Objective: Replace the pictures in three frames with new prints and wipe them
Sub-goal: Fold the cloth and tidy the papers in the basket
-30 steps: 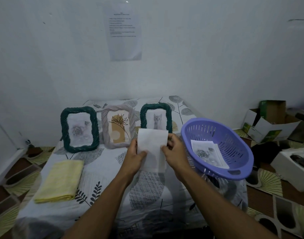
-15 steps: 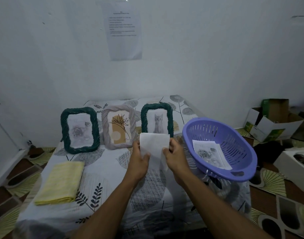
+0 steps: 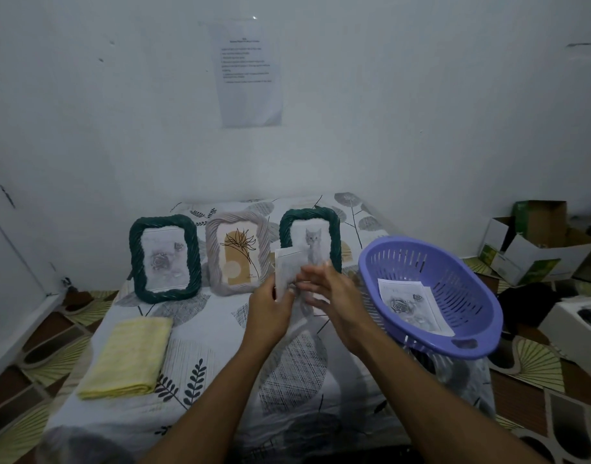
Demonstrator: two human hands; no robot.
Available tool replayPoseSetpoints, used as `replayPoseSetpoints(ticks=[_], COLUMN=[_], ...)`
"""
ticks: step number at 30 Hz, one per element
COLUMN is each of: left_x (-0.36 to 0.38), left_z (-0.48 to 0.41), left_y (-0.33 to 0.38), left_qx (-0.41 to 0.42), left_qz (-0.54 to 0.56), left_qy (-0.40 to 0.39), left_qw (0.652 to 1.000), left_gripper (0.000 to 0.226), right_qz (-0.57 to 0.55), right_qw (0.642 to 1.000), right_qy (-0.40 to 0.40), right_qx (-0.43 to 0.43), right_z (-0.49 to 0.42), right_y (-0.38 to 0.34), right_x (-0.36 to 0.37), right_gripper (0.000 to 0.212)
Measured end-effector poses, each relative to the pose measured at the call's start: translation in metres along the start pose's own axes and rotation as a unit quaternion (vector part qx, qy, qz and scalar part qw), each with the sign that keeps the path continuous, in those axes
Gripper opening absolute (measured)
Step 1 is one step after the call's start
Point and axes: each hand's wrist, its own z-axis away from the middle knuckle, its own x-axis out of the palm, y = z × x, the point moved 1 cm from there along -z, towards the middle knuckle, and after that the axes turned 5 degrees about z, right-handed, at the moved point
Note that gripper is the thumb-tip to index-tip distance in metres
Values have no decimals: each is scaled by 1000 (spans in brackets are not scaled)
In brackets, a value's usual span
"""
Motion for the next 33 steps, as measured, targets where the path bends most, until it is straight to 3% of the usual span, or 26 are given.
replayPoseSetpoints(ticks=[2, 5, 10, 21, 28, 33], left_x=[-4, -10, -13, -1, 4, 21], left_z=[-3, -2, -3, 8, 3, -15], left_y=[1, 0, -4, -30, -19, 16], left_qx=[-26, -44, -43, -78, -37, 6], left_qz=[17, 85, 94, 65, 31, 44], left_qy=[17, 2, -24, -29, -19, -53], left_qw=[999, 995, 994, 994, 999, 998], left_gripper=[14, 20, 22, 29, 25, 16], right_qz=[80, 97, 89, 97, 144, 196], right_qw=[994, 988, 990, 991, 982, 963], right_qy=[62, 112, 87, 83, 114, 162], right_qx=[-39, -39, -68, -29, -35, -93], right_z=[-4, -6, -1, 1, 1, -6], right_y=[2, 4, 1, 25, 16, -30], right_x=[-1, 0, 8, 16, 13, -14], right_gripper=[17, 31, 32, 33, 24, 22])
